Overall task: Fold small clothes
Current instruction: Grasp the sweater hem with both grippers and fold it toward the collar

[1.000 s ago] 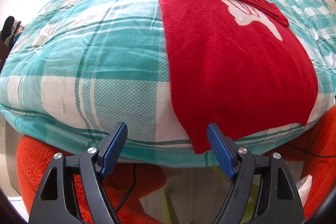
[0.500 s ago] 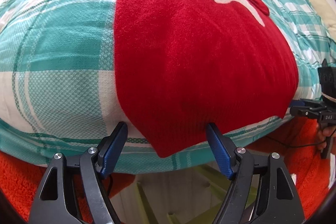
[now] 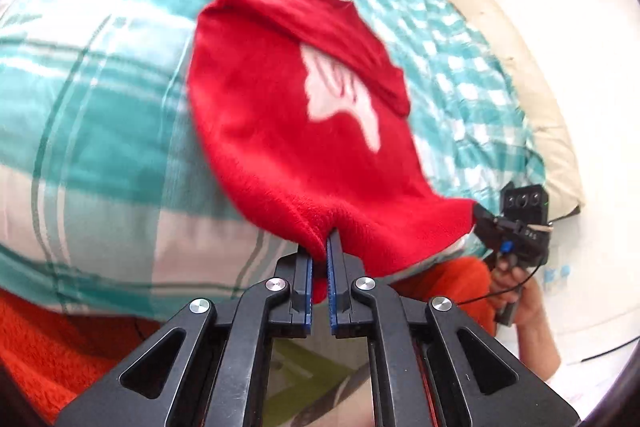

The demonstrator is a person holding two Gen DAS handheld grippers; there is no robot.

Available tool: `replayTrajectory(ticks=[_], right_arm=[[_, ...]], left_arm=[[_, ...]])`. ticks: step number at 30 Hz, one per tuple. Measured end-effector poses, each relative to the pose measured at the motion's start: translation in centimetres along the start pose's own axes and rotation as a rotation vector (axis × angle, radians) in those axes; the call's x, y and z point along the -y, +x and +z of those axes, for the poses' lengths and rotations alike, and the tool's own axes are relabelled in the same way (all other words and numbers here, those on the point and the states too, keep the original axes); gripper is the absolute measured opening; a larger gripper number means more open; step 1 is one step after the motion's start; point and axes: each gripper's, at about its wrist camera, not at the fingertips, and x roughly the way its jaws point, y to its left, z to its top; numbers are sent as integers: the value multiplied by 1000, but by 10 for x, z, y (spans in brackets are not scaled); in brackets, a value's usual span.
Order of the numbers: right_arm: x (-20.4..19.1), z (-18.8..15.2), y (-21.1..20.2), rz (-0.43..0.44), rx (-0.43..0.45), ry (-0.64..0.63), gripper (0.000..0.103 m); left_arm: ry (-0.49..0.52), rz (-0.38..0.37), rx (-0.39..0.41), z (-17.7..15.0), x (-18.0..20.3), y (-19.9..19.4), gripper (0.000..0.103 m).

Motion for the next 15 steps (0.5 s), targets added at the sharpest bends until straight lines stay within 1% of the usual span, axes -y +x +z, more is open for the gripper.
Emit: replayTrajectory(ticks=[2,3,4,5,7,9,10,11,12,13,14,15], right_arm=[[-1,32,-2,56,81,19,5],[-1,53,1,74,116,25,5],[-2,76,5,78,146,22,5],[-4,102,11,63,174,4,5],[-11,159,28,27,222,-34,5],[-9,216,44,-17,267,-58,5],[-7,241,53,-49,287,-70,6],[-2,263,64,-98,299,-62,13],[4,280,69,-182,310,-40,41],[10,291,74,-268,318,-25,56],[12,297,76,-332,327,-23,62],[14,300,68,-370,329,-37,61]], left_arm=[[3,-30,49,48,10,1,3],[7,-31,73,76,14,4,3],[27,-17,99,103,18,8,3],[54,14,126,131,23,13,3],[75,81,169,185,24,29,4],[83,173,182,234,19,57,8],[56,231,174,250,9,69,17],[13,281,156,264,-2,83,31],[-31,317,140,274,-13,92,36],[-59,347,138,276,-23,91,36],[-63,369,149,273,-26,89,36],[-45,379,180,268,-27,80,36]])
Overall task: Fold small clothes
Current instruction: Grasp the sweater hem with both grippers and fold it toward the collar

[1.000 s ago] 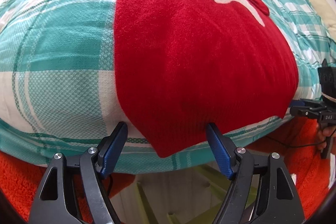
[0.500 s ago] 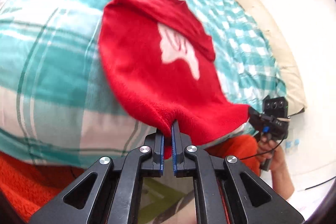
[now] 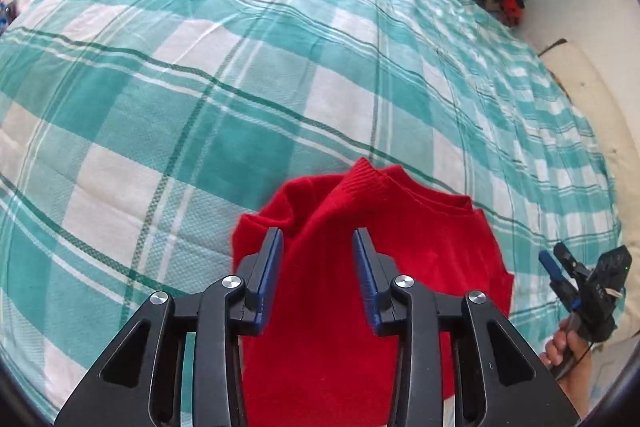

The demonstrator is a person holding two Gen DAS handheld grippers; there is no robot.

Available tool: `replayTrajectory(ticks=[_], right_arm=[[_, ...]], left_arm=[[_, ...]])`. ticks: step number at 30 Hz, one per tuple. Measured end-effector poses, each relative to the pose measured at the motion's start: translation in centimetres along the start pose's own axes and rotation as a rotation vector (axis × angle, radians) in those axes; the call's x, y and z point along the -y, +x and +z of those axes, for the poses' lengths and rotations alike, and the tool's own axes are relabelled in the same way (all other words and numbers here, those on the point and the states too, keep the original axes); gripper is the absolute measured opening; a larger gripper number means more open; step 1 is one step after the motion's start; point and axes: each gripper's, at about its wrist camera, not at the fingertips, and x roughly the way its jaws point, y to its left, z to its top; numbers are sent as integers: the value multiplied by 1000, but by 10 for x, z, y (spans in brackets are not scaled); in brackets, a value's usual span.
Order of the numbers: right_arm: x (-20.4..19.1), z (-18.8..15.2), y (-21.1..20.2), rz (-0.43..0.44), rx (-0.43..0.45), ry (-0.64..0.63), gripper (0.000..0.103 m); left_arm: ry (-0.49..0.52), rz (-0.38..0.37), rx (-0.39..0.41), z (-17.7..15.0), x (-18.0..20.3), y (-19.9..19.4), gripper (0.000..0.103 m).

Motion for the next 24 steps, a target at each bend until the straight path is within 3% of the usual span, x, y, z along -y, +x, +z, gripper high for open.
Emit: replayTrajectory(ticks=[3,6,7,9,10,11,12,14,16,18,21,24], right_arm=[[-20,-8,-17,-4,12,-170,52],[-50,-29,-6,16,-50,-386,44],[-58,-39,4,34,-85,-435,43],[-66,-63,25,52,-149,-524,41],[-60,-76,36,20,-177,-554,37],[-46,-88,49,-54,-227,-572,37],[-23,-100,62,-152,-305,-560,28],[3,-106,48,-120,-270,-507,22],[1,-99,28,-158,-237,-488,22],[-15,-83,16,-114,-185,-485,23],[-47,-59,27,-80,-137,-526,23],[-47,-43,71,-138,-186,-494,23]], left_arm=[[108,-37,127,-23,16,-25,42],[274,-178,44,-46,52,-1,53],[340,-162,5,-55,63,14,55],[429,25,-65,-75,64,49,55],[422,95,-101,-83,52,62,55],[394,64,-98,-87,39,62,55],[363,32,-79,-88,29,52,54],[328,29,-62,-84,24,29,56],[322,-18,13,-76,33,9,66],[340,-49,79,-60,50,4,73],[338,36,107,-30,63,32,79],[222,232,-17,-10,30,92,79]])
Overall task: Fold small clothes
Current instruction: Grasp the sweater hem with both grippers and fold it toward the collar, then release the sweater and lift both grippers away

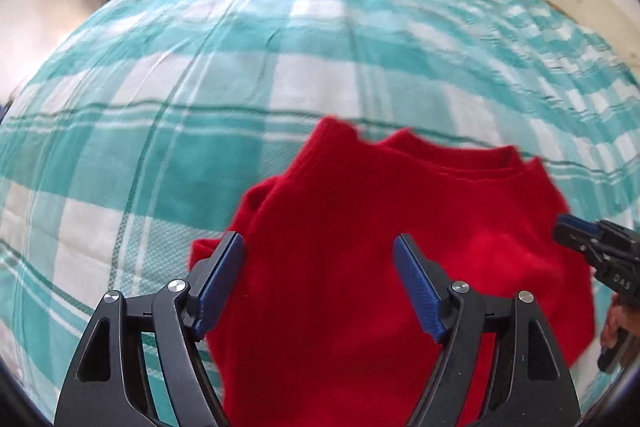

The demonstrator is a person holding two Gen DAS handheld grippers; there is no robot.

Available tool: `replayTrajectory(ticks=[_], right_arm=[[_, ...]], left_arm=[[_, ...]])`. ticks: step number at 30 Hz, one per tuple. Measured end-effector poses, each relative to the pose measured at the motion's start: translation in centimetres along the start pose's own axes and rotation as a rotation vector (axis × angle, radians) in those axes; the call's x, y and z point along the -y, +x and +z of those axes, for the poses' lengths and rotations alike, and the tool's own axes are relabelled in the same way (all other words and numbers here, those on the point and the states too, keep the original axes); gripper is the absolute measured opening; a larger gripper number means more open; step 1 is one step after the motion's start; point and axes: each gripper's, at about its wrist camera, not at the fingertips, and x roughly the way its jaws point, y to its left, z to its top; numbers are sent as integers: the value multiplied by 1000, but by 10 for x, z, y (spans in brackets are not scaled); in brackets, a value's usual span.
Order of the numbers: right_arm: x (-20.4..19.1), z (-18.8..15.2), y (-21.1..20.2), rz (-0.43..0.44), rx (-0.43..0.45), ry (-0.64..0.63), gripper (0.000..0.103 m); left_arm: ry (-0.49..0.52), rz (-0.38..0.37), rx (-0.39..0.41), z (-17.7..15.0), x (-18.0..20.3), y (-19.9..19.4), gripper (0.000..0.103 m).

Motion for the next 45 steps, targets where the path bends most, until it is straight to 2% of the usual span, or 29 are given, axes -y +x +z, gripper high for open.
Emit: replayTrajectory(ticks=[1,2,3,4,5,7,9,10,11,12,13,14,15,16,17,18,20,21,22,24,25,27,29,31,36,45], right_arm=[[8,0,21,-43,-52,23,23],[20,-6,41,-91,-121,61,22],[33,-13,49,-65,-134,116,19],[40,-15,42,-36,-94,165,18],[41,-16,30,-45,-68,192,18],[31,-19,-4,-36,9,169,20],[10,-31,-37,3,61,98,20],[0,-40,-50,25,74,69,20],[-8,-52,-58,51,78,50,20],[-15,-66,-60,64,66,40,21],[-16,-82,-56,62,38,42,24],[-14,-98,-46,49,-7,51,26],[-8,-119,-34,30,-67,68,26],[0,-132,-32,50,-64,103,26],[3,-137,-43,50,-20,143,25],[2,-138,-56,20,-12,166,27],[-10,-141,-87,-36,47,165,42],[-18,-146,-103,-66,93,164,64],[-25,-153,-116,-110,128,172,79],[-34,-170,-126,-194,140,198,80],[-37,-179,-126,-206,126,210,80],[-37,-200,-114,-250,74,234,80],[-34,-222,-98,-281,15,250,82],[-38,-234,-100,-304,62,199,82],[-31,-235,-96,-288,37,200,84],[-38,-242,-92,-325,70,155,84]], left_arm=[[-27,-15,-40,-3,-13,15,78],[-30,-51,-10,-6,-20,13,76],[-20,-48,4,-6,-22,3,74],[-11,-40,2,-6,-22,-8,73],[-4,-51,21,-9,-22,-23,73],[23,-123,92,-27,-16,-59,75],[83,-180,143,-57,-4,-88,85],[121,-184,154,-76,3,-95,92],[153,-172,141,-94,9,-93,94],[173,-141,94,-108,16,-81,94],[175,-97,33,-125,15,-65,94],[166,-72,15,-135,14,-57,93],[165,-62,54,-145,12,-64,93],[168,-54,69,-151,12,-77,92],[164,-52,68,-157,12,-91,92],[154,-64,75,-163,9,-104,92],[131,-53,108,-174,0,-122,95],[120,-24,122,-180,-5,-125,96],[111,-1,128,-184,-10,-124,96],[75,39,94,-188,-20,-108,96],[59,51,83,-193,-25,-99,96],[65,60,86,-202,-29,-85,102],[89,72,108,-207,-27,-81,102],[89,75,106,-207,-28,-80,102],[88,74,118,-210,-29,-81,102],[94,80,130,-212,-27,-80,102]])
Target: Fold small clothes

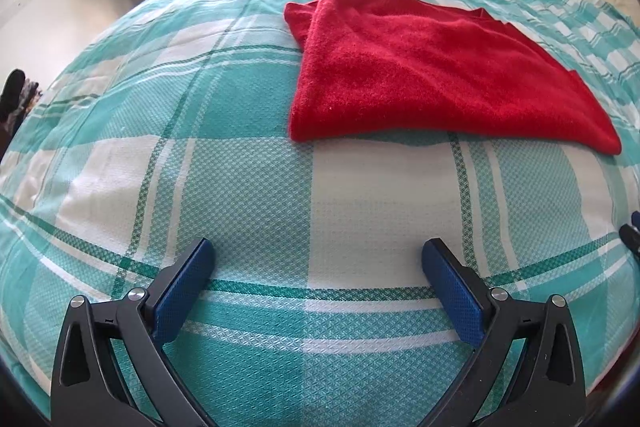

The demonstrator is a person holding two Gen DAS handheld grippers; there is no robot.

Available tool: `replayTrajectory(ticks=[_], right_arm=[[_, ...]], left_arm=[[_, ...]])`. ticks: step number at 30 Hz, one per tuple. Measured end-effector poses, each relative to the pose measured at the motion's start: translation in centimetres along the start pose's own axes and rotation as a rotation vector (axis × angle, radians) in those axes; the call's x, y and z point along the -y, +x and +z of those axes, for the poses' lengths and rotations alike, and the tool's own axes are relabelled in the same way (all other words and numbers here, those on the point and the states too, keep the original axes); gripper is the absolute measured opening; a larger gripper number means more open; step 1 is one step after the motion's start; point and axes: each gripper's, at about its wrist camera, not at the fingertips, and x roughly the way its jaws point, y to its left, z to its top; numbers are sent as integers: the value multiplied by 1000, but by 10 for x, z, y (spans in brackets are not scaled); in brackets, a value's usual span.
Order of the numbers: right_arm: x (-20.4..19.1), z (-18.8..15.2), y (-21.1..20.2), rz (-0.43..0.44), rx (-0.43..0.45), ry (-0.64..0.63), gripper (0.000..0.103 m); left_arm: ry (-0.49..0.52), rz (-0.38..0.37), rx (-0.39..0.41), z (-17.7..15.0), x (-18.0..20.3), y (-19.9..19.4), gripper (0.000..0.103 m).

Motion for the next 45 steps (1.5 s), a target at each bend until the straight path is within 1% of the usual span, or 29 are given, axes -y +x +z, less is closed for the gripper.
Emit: replayTrajectory(ticks=[5,7,9,10,12,13,14,15,16,18,19,20,21,22,24,26,27,28,29,30,31,33,35,37,40,43,45], right_arm=[[-1,-1,0,-6,6,-6,85],[-2,-1,0,-8,8,-8,85],[-2,-1,0,-9,10,-11,85],[-2,-2,0,-7,12,-11,85],[-1,-3,0,0,14,-5,85],[0,-3,0,2,15,-4,85],[0,-3,0,3,17,-4,85],[0,-3,0,4,19,-5,85],[0,-3,1,5,21,-6,86],[0,-1,3,8,19,-7,88],[0,-1,4,8,16,-7,88],[0,0,4,8,15,-8,88],[0,0,4,7,14,-9,89],[0,0,4,7,16,-9,89],[0,0,4,8,21,-9,89],[0,-1,4,10,26,-8,89],[0,-1,4,11,29,-8,89],[0,-2,4,13,30,-8,89],[0,-2,4,15,31,-8,89],[0,-2,4,18,30,-7,90],[1,-1,4,20,29,-7,90],[1,-1,4,24,27,-7,91],[1,-1,4,28,27,-6,91],[1,0,4,30,24,-5,92],[1,1,4,33,19,-3,93],[1,1,4,37,15,-4,93],[2,1,4,40,14,-4,93]], left_arm=[[-3,-5,7,-1,0,0,102],[-10,-33,-13,2,-4,-4,102],[-35,-92,-58,10,-14,-16,100],[-82,-152,-44,16,-25,-27,98],[-210,-298,34,34,-49,-47,98],[-263,-339,61,46,-60,-51,98],[-301,-358,76,61,-67,-50,98],[-320,-363,75,75,-71,-43,98],[-319,-363,55,90,-70,-31,98],[-292,-327,-10,111,-61,4,97],[-278,-297,-45,118,-54,22,92],[-265,-276,-81,122,-47,39,82],[-253,-268,-117,125,-40,54,78],[-237,-250,-132,127,-32,64,78],[-191,-202,-105,131,-19,69,80],[-170,-174,-118,136,-10,74,80],[-167,-169,-123,138,-8,74,76],[-168,-170,-130,141,-7,74,54],[-180,-181,-148,145,-8,74,23],[-203,-194,-163,149,-11,72,14],[-217,-189,-165,153,-11,66,11],[-214,-152,-146,162,-7,49,10],[-187,-142,-117,177,10,27,10],[-118,-157,-71,195,42,1,10],[-2,-219,-6,218,106,-30,9],[78,-292,1,227,172,-37,9],[121,-311,-10,222,212,-27,9]])
